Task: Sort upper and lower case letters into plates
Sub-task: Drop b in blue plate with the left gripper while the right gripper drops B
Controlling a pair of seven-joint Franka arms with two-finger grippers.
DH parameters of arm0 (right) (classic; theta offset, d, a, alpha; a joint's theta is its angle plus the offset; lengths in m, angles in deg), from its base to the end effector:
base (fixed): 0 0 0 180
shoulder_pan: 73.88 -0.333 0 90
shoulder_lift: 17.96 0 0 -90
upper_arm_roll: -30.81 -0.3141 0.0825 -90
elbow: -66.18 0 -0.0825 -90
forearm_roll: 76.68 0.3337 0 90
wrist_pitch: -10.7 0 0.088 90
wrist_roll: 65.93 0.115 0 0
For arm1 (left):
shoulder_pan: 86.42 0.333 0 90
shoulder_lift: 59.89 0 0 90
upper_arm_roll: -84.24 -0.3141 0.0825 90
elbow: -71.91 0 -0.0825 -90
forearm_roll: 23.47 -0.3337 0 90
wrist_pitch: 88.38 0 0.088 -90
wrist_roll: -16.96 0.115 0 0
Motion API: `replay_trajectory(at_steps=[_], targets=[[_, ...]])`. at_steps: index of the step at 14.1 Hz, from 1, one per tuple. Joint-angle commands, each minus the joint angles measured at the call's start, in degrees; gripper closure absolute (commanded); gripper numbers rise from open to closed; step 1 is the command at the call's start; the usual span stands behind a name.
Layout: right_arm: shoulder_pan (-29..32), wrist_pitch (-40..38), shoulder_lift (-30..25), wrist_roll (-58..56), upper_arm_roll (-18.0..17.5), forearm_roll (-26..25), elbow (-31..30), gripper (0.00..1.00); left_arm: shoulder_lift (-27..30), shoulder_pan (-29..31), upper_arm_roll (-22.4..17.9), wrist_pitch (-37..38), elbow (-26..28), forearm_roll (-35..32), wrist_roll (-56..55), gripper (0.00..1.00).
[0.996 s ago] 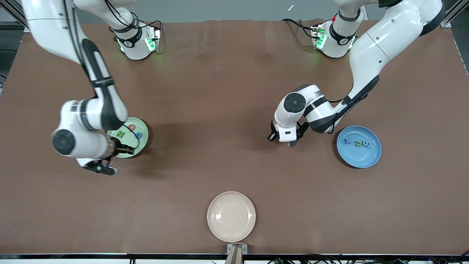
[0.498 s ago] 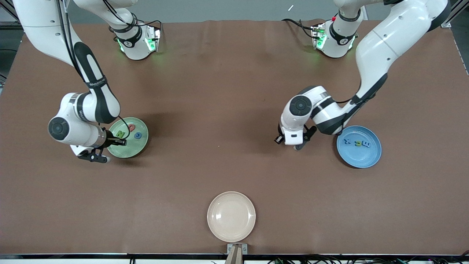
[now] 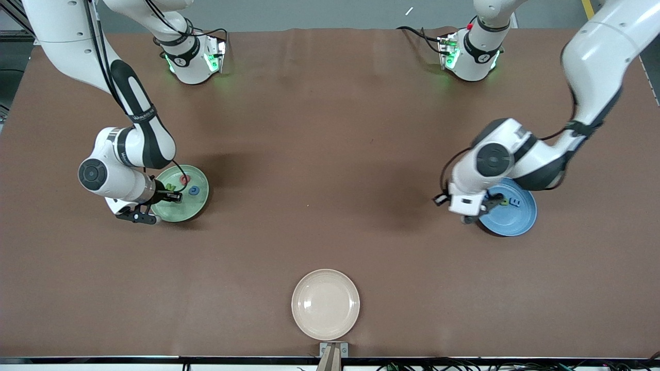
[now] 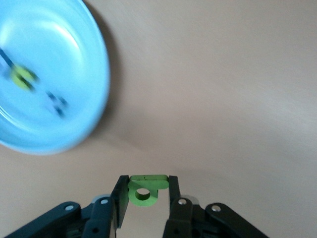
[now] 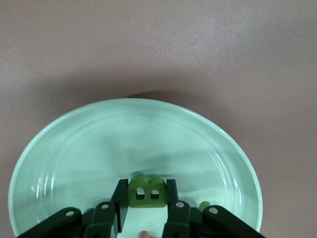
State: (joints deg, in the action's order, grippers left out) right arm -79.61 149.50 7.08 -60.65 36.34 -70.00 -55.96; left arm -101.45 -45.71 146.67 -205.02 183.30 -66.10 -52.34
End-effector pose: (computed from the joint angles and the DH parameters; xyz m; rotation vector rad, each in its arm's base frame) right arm 0.5284 0.0032 0.2214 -3.0994 0.2732 0.2239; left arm 0.5418 -0.1246 0.2792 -2.9685 -0.7089 0.1566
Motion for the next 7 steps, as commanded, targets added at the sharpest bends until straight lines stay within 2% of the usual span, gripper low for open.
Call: replay_trajectory(at_steps=[1, 3, 4, 5, 6, 7], targets=[[0.28, 0.59, -2.19, -0.36, -0.70, 0.26, -2.06, 0.98, 0.79, 6.38, 0.95, 1.15, 1.11, -0.61, 15.70, 0.80], [0.28, 0.50, -2.19, -0.36, -0.70, 0.35, -2.06, 0.94, 0.26, 9.20, 0.34, 0.97, 0.68, -1.31, 26.00, 0.80], [0.28, 0.41, -2.19, -0.27, -0.70, 0.35, -1.88, 0.76, -0.09, 9.65, -0.89, 0.62, 0.50, -3.75, 31.79, 0.80], [0.28, 0.33, -2.19, -0.27, -0.70, 0.35, -1.79, 0.28, -0.36, 9.65, -2.38, 0.18, 0.15, -5.87, 36.03, 0.80], [0.28, -0.02, -2.19, -0.19, -0.70, 0.35, -1.53, 0.01, -1.32, 9.57, -3.52, -0.52, -0.38, -6.50, 38.51, 0.80], [0.28, -0.29, -2.27, -0.18, -0.70, 0.26, -1.18, 0.00, -1.85, 9.48, -4.41, -1.65, -0.38, -6.68, 39.23, 0.80]])
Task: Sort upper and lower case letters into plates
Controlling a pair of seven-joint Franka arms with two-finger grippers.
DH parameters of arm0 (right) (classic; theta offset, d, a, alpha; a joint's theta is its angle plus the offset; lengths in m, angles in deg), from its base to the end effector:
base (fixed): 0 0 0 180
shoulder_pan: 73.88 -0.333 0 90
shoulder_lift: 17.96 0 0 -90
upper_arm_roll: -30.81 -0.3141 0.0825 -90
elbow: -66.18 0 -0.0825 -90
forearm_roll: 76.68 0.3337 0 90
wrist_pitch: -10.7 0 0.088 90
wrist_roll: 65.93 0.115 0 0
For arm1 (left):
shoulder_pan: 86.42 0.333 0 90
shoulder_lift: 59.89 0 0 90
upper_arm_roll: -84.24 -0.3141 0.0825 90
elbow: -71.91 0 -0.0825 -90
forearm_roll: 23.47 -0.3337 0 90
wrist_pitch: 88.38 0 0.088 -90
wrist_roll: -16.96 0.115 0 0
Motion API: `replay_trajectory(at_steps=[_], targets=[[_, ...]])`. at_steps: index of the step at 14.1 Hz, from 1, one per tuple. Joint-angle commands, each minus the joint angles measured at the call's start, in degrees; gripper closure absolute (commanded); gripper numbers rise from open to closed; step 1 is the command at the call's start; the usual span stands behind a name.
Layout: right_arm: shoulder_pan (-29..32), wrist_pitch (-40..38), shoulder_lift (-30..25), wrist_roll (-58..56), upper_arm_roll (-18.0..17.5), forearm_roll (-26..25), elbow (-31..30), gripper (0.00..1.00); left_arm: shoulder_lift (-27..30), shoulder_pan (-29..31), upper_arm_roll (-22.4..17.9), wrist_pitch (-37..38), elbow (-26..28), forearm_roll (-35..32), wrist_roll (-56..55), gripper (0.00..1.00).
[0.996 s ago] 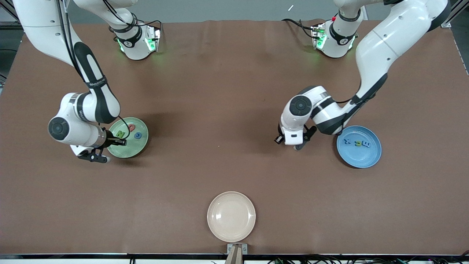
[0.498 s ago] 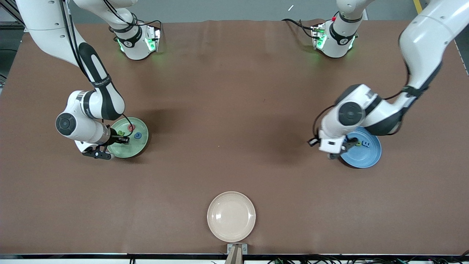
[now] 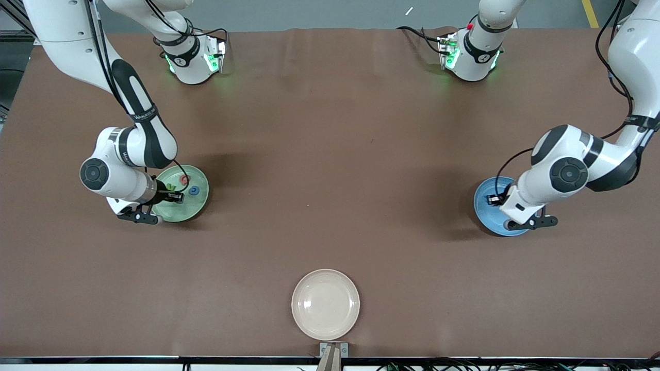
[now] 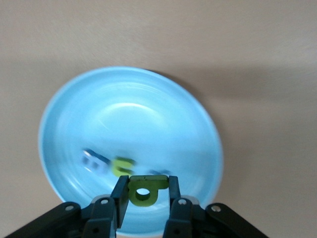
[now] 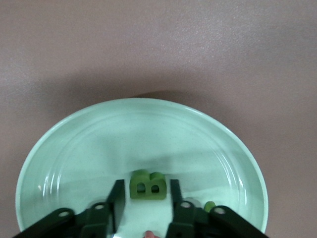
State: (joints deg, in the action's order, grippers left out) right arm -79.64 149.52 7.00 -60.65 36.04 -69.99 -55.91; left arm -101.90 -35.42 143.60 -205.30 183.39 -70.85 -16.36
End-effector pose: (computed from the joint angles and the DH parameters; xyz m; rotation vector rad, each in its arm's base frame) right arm 0.5289 0.0062 0.2223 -3.0981 0.2647 0.2204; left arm 0.5566 0.0013 0.2607 -3.0261 -0.0251 0.1826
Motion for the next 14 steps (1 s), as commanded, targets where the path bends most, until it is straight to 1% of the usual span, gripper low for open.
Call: replay_trajectory(at_steps=[1, 3, 5, 7, 9, 10, 11, 12, 14], targets=[[0.31, -0.39, -2.19, -0.01, -0.40, 0.26, -0.79, 0.00, -1.49, -1.24, -2.91, -3.55, -0.47, -2.71, 3.52, 0.81], [0.22, -3.97, -2.54, 0.43, -0.40, 0.34, 1.23, 0.00, -1.84, -2.04, -4.77, -6.37, -0.56, -3.07, 5.01, 0.83], [0.22, -11.69, -4.03, 0.25, -0.31, 0.08, 5.52, 0.00, -2.55, -2.13, -5.04, -6.65, -1.35, -2.98, 6.24, 0.83], [0.31, -15.15, -6.83, -0.53, -0.05, -1.14, 6.69, 0.00, -4.30, -2.04, -5.13, -6.91, -2.14, -3.07, 6.42, 0.83], [0.84, -19.26, -9.82, -0.63, -0.04, -6.04, 7.73, 0.00, -5.27, -2.04, -5.13, -6.91, -2.93, -3.25, 7.47, 0.83], [0.92, -22.60, -11.23, -0.63, 0.04, -7.46, 8.96, 0.00, -5.28, -2.04, -5.13, -6.91, -2.93, -3.25, 7.56, 0.83], [1.53, -26.46, -12.37, -0.80, -0.04, -7.65, 10.63, 0.00, -5.28, -2.04, -5.13, -6.91, -2.93, -3.25, 7.57, 0.82], [2.15, -31.37, -13.08, -2.37, -0.04, -7.65, 13.51, 0.00, -5.36, -2.04, -5.30, -7.00, -3.02, -3.33, 7.57, 0.82], [3.90, -41.21, -13.00, -5.79, 0.04, -7.65, 21.24, 0.00, -5.36, -2.39, -6.01, -7.52, -3.20, -3.34, 7.65, 0.82]])
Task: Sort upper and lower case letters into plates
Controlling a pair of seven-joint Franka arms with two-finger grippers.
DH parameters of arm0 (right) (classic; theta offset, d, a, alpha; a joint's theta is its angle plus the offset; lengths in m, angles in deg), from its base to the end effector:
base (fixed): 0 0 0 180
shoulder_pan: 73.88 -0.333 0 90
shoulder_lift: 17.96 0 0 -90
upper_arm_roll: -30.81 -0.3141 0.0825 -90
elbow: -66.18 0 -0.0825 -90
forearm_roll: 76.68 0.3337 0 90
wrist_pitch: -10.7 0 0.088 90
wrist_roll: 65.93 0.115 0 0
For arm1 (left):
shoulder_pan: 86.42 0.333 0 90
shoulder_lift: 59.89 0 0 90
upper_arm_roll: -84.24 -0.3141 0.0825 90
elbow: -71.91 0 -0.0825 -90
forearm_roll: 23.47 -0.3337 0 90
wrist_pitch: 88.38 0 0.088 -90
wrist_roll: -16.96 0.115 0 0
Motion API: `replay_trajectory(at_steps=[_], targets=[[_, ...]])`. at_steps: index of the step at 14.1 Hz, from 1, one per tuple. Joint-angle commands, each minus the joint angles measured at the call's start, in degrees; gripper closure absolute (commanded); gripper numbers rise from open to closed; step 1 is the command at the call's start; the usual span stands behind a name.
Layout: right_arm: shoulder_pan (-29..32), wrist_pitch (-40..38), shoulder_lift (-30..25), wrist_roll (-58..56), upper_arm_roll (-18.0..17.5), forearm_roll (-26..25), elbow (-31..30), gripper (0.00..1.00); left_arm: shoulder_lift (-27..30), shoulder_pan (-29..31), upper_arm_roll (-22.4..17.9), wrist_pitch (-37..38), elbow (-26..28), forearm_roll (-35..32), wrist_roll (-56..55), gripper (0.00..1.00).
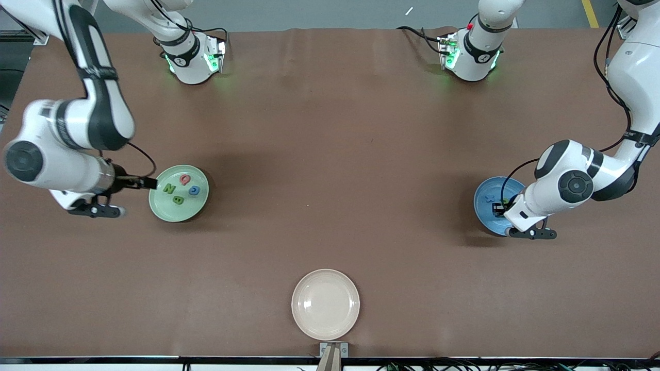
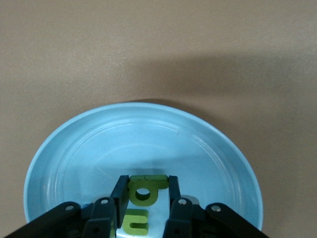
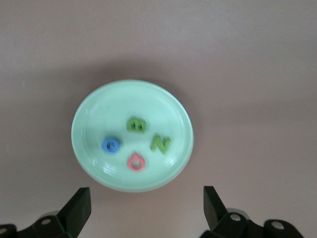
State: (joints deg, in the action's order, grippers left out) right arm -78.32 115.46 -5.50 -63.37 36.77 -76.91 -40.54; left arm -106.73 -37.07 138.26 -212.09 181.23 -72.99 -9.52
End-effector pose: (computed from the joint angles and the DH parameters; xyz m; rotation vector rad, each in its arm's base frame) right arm 0.5363 -0.0118 0.3985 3.0868 -0.1082 -0.3886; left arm 0.5720 0.0225 0.2208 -3.0923 0.1061 0.1282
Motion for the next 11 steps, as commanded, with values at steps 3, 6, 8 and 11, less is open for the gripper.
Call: replay_trajectory(at_steps=[3, 6, 8, 11], targets=[[4.70, -14.91, -0.77, -5.56, -0.69, -0.73, 14.15, 0.00, -1.32, -0.83, -0.75, -1.70, -1.12, -1.19, 0.73, 0.82], [7.42, -17.39, -2.17, -6.52, -0.77, -0.65, 17.59, 0.00, -1.41, -0.74, -0.93, -1.79, -1.12, -1.28, 0.73, 0.82], [8.39, -17.48, -3.49, -8.71, -0.69, -0.73, 17.60, 0.00, -1.32, -0.91, -2.16, -2.32, -1.03, -1.28, 0.82, 0.82], [8.04, -20.02, -3.32, -8.63, -1.04, -0.65, 19.70, 0.00, -1.24, -0.92, -2.25, -2.41, -1.03, -1.28, 0.90, 0.74]])
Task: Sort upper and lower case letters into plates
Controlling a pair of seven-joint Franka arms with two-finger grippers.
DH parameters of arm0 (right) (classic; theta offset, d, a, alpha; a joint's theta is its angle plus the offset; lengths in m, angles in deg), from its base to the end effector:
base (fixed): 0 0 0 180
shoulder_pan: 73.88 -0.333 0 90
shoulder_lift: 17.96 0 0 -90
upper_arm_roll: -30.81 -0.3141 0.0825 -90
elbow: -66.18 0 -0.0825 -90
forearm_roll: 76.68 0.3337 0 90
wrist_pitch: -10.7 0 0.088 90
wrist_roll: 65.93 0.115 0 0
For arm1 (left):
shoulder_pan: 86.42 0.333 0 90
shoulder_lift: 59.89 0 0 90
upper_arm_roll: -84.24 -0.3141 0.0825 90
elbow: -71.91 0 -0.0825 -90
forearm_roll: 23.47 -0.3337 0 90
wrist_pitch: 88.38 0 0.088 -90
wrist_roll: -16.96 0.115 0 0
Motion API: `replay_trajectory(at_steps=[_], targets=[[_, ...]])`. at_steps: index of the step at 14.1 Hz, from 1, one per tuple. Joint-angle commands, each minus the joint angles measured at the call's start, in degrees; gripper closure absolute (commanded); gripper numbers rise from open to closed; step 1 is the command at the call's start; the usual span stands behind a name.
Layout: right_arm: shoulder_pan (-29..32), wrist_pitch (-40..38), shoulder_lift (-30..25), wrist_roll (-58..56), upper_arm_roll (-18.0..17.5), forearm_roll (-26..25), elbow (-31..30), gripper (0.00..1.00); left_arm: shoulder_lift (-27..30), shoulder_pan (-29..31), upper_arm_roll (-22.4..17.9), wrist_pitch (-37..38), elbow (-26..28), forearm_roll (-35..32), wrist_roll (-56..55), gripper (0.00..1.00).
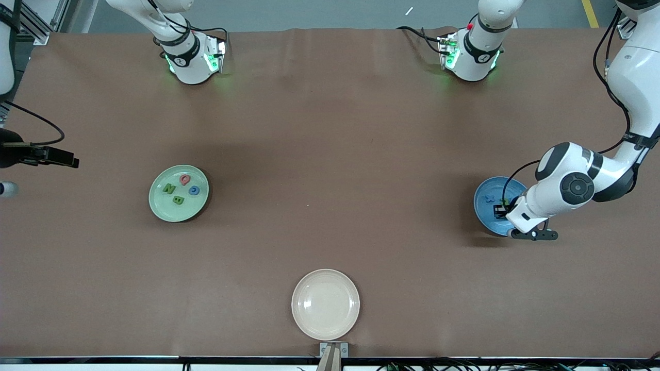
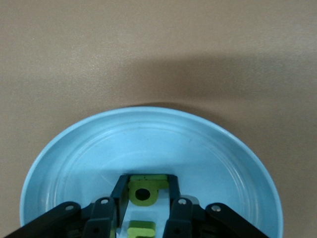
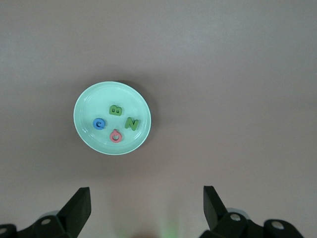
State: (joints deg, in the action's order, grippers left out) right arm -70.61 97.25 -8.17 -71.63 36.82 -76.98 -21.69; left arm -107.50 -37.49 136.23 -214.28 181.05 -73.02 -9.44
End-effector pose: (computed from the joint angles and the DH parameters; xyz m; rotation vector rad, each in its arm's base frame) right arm 0.5340 -0.0834 0.5365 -3.1230 0.0976 0.3046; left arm 0.5732 0.0314 0.2085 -3.1056 0.0807 0.1172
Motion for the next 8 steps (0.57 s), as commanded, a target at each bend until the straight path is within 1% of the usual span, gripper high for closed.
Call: replay_trajectory(at_steps=[1, 2, 3, 4, 6, 7, 8], targets=[[-0.10, -2.00, -0.73, -0.55, -1.26, -0.41, 1.12, 0.00, -0.37, -0.50, -0.22, -0.30, -0.86, -1.26, 0.91, 0.56], [-0.89, -2.00, -0.74, -0.37, -1.26, -0.58, 1.21, 0.00, -0.11, -0.41, -0.22, -0.22, -0.86, -1.17, 0.91, 0.28], [-1.07, -2.00, -0.65, -0.55, -1.18, -0.58, 1.21, 0.00, 0.24, -0.15, -0.13, -0.13, -0.86, -1.08, 0.74, 0.04], [-1.08, -2.00, -0.65, -0.64, -1.17, -0.58, 1.21, 0.00, 0.76, -0.06, 0.13, 0.31, -0.86, -0.56, 0.56, 0.00], [-1.25, -2.00, -0.65, -0.29, -1.26, -0.58, 1.21, 0.00, 2.34, 0.12, 1.35, 1.79, -0.77, -0.29, 0.03, 0.00], [-1.34, -2.00, -0.65, -0.11, -1.35, -0.32, 1.21, 0.00, 2.96, 0.73, 2.75, 3.98, -0.94, 0.06, -0.23, 0.00], [-1.86, -2.00, -0.65, -0.11, -1.35, -0.32, 1.21, 0.00, 3.32, 2.82, 5.12, 6.09, -1.03, 1.02, -0.15, 0.00]])
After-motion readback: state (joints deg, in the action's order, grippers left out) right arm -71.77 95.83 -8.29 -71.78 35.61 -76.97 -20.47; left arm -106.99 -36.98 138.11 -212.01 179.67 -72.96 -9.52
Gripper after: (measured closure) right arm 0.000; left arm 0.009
